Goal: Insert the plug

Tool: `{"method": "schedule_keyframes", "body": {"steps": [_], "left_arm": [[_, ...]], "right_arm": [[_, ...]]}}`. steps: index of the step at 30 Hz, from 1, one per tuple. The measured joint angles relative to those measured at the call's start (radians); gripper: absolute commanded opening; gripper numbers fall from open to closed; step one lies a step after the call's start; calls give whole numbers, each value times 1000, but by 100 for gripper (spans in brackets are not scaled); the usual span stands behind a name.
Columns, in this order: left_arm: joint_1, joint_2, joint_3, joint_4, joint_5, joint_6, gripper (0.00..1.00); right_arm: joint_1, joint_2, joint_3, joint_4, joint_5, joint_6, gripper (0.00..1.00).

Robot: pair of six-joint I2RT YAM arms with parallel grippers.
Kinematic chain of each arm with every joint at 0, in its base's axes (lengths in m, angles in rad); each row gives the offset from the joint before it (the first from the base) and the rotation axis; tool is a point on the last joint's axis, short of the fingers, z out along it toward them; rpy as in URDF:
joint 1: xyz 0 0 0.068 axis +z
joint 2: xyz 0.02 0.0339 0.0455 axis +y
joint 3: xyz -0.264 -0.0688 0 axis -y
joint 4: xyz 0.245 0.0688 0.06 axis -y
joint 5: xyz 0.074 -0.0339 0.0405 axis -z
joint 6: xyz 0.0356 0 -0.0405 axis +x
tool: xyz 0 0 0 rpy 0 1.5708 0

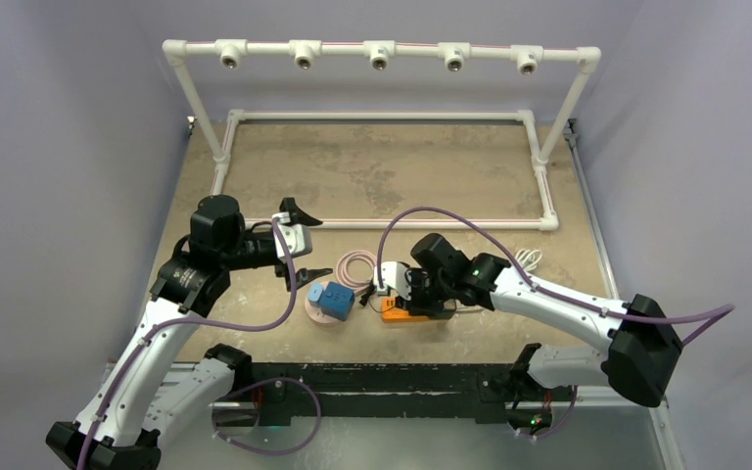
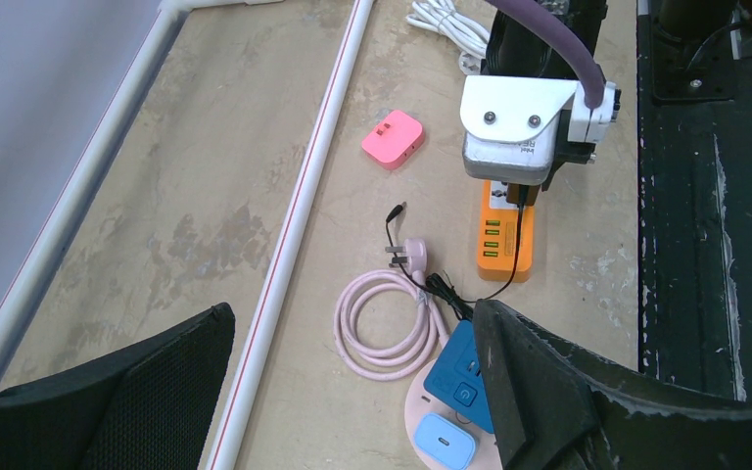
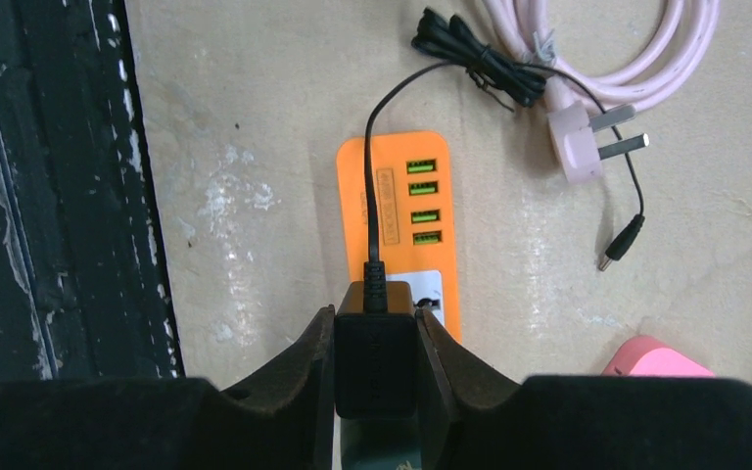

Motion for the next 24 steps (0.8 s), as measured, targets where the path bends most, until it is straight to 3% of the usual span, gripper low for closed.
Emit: {"method": "schedule_keyframes", "body": {"steps": [24], "left_arm": [[0,0,0,4,0,-2,90]], "right_arm": [[0,26,-3,-21,4,2,0]]}}
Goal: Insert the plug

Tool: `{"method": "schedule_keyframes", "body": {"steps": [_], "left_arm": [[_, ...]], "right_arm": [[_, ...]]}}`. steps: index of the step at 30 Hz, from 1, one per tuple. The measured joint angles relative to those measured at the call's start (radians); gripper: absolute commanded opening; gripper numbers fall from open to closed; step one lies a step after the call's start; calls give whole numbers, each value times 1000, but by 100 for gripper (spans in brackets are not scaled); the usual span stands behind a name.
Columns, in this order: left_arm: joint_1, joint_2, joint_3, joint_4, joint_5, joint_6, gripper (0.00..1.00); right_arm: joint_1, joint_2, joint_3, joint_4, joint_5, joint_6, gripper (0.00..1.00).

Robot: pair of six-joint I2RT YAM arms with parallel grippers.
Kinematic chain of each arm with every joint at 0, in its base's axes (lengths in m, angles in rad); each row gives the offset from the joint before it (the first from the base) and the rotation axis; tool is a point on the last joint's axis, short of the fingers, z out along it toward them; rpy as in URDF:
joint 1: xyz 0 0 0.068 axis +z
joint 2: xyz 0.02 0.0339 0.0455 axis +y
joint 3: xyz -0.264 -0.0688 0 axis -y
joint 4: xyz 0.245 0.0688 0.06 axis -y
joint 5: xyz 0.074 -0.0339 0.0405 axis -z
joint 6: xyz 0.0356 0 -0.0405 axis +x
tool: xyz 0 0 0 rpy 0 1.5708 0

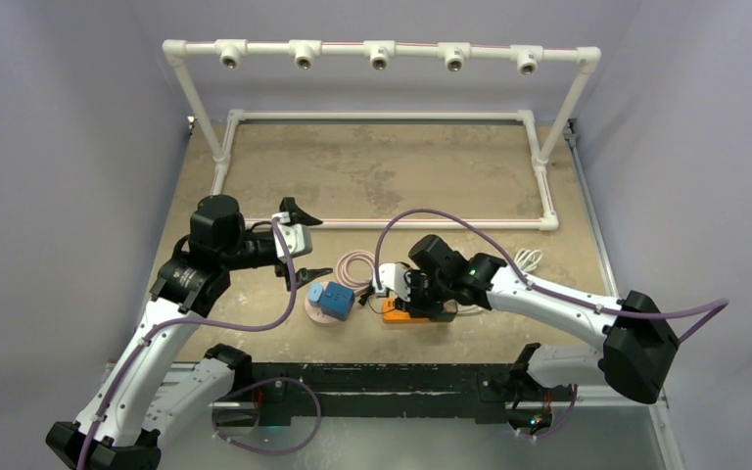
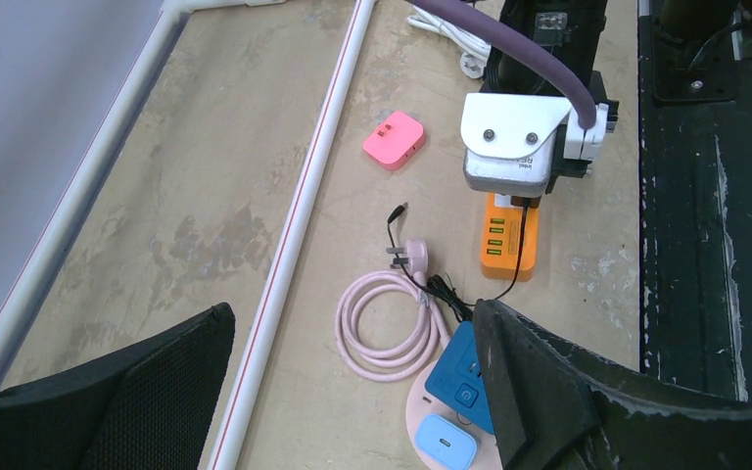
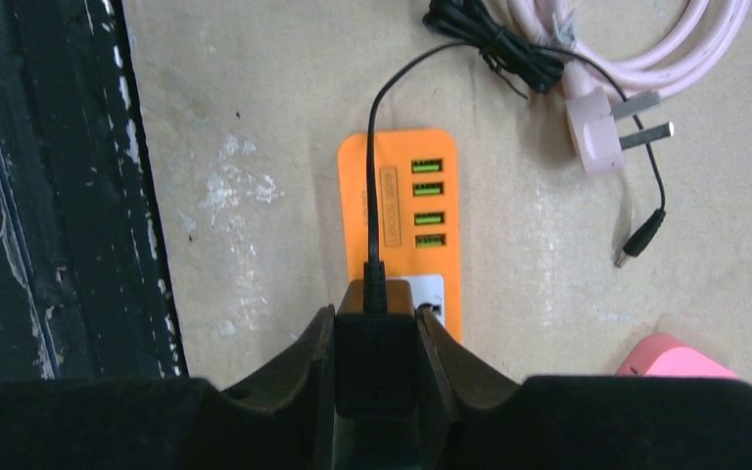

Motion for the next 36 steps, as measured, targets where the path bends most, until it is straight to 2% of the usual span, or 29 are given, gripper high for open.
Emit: {"method": "schedule_keyframes", "body": {"steps": [15,16,17,22,26,30,32,36], "left_arm": [[0,2,1,-1,-6,3,90],[0,3,2,-2,-8,3,90],[0,6,5,-5,-9,4,90],[0,30,37,-9,-12,7,90],[0,37,54,-12,-12,7,90],[0,41,74,-13,-18,7,91],[0,42,81,-14,-19,7,91],[0,42,85,-19,-19,7,91]], "right_arm": [[-17,-20,-35,53,-6,53,2],[-19,-21,-37,58,-10,58,20],[-22,-21,-38,62,-13,63,33],[-42,-48,-76,77,-12,94,53],[-58,-94,-106,58,1,106,57],[-61,-113,-106,54,9,109,75],[-61,-105,-106,51,15,108,76],[-61,-96,-93,40,26,105,70]]}}
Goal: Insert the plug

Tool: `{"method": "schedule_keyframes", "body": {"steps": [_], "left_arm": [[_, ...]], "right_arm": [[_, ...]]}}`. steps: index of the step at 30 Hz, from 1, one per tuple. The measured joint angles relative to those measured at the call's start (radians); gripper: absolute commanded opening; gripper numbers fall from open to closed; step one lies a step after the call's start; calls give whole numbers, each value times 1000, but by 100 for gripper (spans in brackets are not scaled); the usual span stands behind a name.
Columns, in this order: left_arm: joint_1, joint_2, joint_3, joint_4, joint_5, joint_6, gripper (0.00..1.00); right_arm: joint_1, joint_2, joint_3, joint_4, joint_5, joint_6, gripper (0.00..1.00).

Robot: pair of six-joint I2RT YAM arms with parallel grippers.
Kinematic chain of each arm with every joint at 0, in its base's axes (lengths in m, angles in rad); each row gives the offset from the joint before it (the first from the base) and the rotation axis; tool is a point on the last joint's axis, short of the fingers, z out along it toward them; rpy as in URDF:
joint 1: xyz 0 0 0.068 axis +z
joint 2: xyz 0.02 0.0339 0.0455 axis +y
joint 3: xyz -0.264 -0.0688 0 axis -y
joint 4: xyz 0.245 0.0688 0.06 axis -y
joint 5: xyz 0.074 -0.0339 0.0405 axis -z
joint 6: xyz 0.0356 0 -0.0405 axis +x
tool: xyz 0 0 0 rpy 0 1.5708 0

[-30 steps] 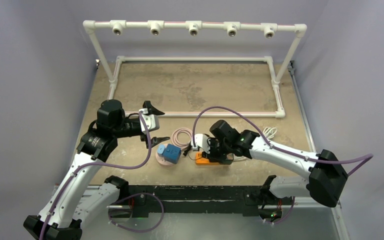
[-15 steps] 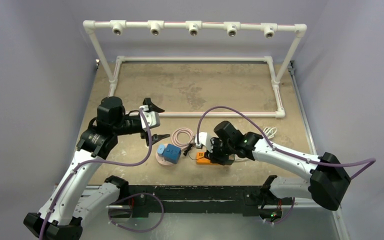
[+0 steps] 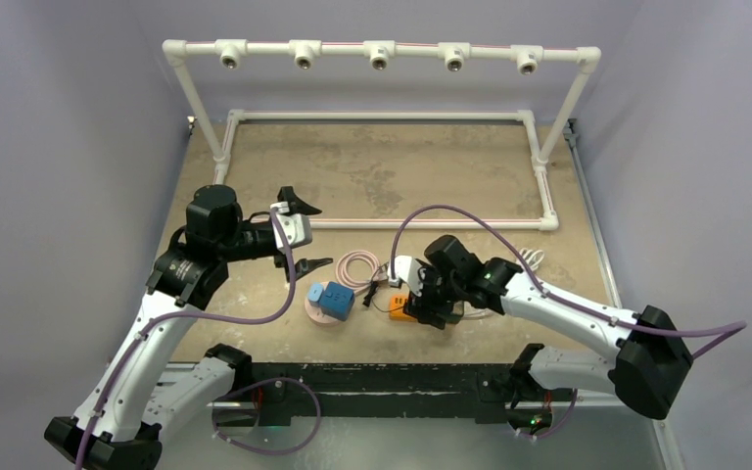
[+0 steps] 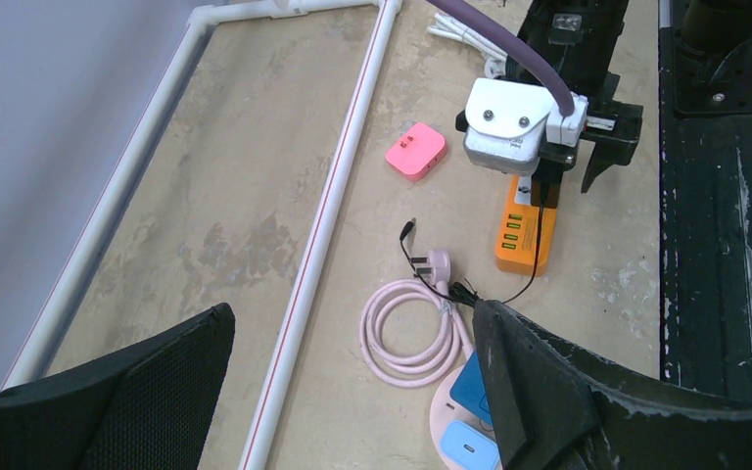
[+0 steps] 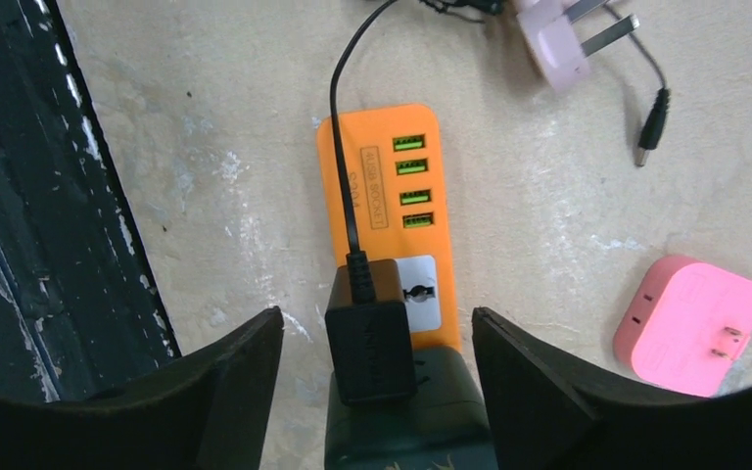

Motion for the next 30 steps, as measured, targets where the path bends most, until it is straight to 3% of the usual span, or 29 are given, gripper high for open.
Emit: {"method": "schedule_keyframes", "body": {"steps": [6,9,12,15,17,30], "left_arm": [[0,0,0,-2,0,0,91],[0,0,0,-7,0,0,91],[0,0,0,-9,0,0,91],[0,0,1,-9,0,0,91],[0,0,3,-9,0,0,91],[0,0,7,-9,0,0,91]], "right_arm": [[-2,-4,101,-48,-2,-7,59],[-2,-11,144,-72,-10,-9,41],[-2,-27,153,-106,-26,-14,34],[-2,-31,153,-139,-26,-14,11],[-2,-30,153,-159,-25,-22,1],[-6,26,153,-203,0,-41,0]]}}
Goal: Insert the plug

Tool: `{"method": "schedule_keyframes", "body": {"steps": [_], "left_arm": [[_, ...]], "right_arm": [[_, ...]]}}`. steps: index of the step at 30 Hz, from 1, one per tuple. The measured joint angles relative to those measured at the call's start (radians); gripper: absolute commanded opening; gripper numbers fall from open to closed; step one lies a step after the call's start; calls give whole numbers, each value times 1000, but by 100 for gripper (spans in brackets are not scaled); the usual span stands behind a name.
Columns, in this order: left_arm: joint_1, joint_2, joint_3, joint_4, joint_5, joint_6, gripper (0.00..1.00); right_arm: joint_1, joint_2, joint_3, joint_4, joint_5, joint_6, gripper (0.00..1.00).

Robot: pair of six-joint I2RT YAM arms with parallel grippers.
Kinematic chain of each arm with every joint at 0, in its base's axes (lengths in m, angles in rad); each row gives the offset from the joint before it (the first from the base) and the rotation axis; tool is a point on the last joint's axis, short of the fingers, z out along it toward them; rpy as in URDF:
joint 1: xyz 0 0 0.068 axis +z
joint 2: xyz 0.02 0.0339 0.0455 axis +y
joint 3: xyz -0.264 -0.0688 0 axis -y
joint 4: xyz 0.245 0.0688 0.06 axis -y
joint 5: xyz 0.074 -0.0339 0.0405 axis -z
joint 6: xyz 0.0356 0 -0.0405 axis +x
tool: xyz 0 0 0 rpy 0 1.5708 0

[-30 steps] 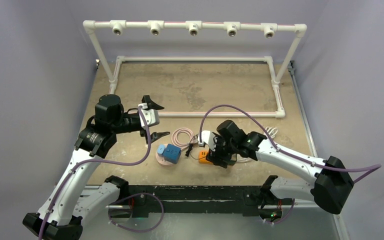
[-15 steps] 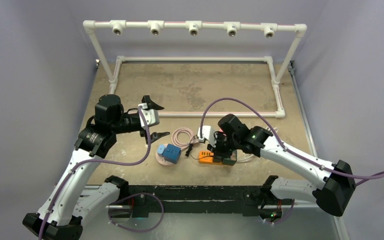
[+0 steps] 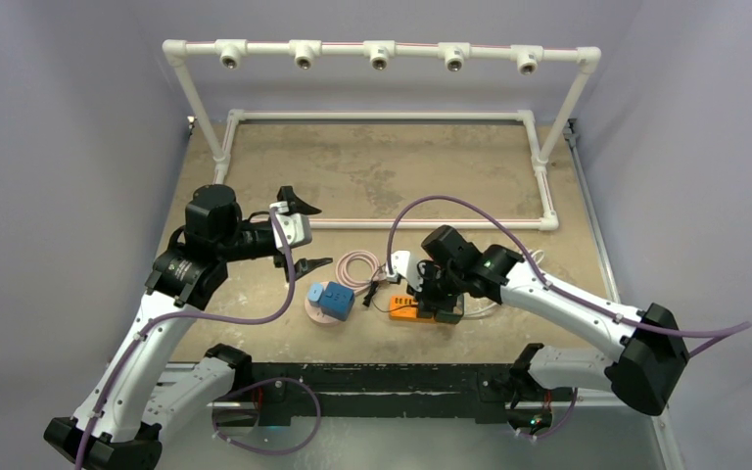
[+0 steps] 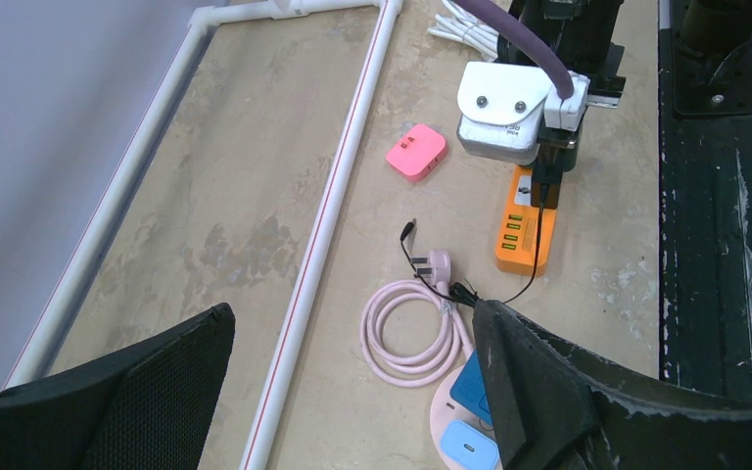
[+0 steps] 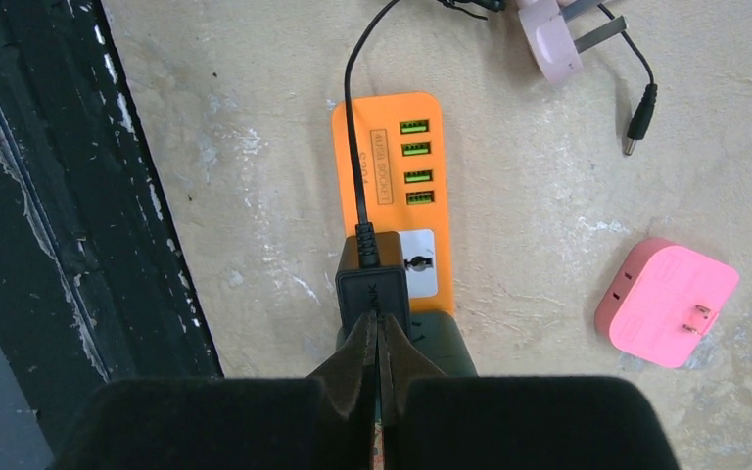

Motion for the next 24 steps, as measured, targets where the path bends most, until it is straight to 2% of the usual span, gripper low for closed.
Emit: {"method": "schedule_keyframes", "body": {"steps": [18,19,22,24], "left_arm": [[0,-1,0,1,-3,0,91],[0,-2,0,1,-3,0,91],[0,-2,0,2,-3,-2,91],[0,0,0,4,-5,-5,92]], "right_arm": [[-14,90,49,-17,-11,2,0],[-18,97,58,-23,-11,4,1],[-35,104,82,-23,15,16,27],[-49,95,110,0,55,34,32]]}}
